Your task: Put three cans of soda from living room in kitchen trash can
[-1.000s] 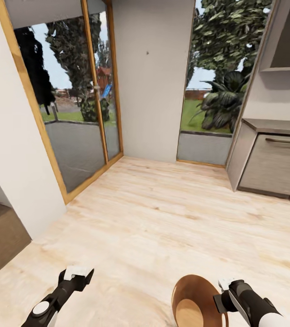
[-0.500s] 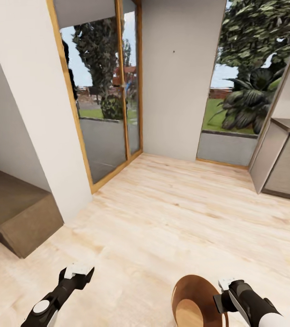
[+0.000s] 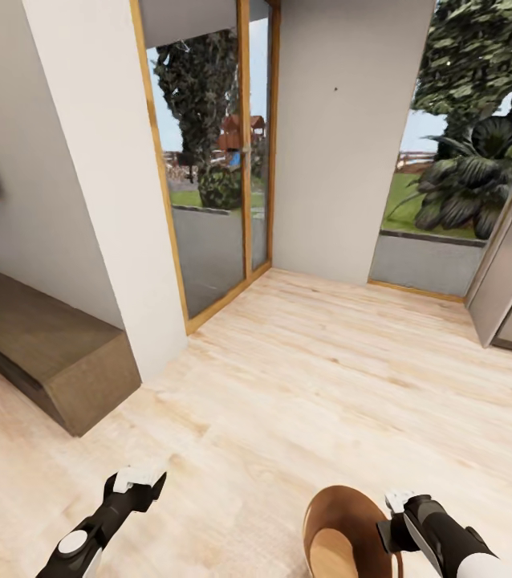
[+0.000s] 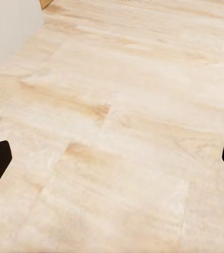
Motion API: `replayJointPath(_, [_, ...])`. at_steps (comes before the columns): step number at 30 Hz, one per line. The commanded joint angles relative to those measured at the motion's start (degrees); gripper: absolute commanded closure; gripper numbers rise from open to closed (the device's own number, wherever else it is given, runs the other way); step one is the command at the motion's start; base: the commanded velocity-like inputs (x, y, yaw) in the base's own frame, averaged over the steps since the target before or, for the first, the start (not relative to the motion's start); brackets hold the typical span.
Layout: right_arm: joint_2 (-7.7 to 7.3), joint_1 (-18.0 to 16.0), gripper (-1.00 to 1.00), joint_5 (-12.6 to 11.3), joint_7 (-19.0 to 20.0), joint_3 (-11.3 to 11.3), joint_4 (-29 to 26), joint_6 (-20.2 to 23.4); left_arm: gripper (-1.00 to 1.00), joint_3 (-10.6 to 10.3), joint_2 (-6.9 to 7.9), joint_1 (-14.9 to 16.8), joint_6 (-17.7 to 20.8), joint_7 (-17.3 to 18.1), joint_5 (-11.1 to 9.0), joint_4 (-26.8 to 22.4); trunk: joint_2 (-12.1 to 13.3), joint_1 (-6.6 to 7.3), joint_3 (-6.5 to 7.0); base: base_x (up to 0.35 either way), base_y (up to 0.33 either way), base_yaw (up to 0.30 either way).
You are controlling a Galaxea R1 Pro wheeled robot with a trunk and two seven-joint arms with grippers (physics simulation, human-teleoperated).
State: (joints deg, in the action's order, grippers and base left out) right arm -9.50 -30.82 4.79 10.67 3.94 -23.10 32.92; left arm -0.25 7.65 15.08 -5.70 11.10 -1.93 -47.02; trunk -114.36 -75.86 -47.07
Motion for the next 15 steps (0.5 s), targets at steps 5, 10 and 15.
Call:
replayJointPath(5, [0.01, -0.01, 1.0, -0.48, 0.14, -0.07, -0.02, 0.04, -1.0, 0.13, 0.0, 0.03, 0.33, 0.03, 0.0, 0.0, 0.0, 0.0, 0.0, 0.241, 0.008, 0.005])
replayJointPath(10, [0.01, -0.02, 1.0, -0.48, 0.14, -0.07, -0.02, 0.04, -1.0, 0.15, 0.0, 0.04, 0.3, 0.14, 0.0, 0.0, 0.0, 0.0, 0.0, 0.273, 0.091, 0.001])
replayJointPath(15, [0.01, -0.03, 1.0, -0.48, 0.14, -0.07, -0.02, 0.04, -1.0, 0.19, 0.0, 0.04, 0.21, 0.86, 0.0, -0.03, 0.0, 0.0, 0.0, 0.098, 0.231, 0.0])
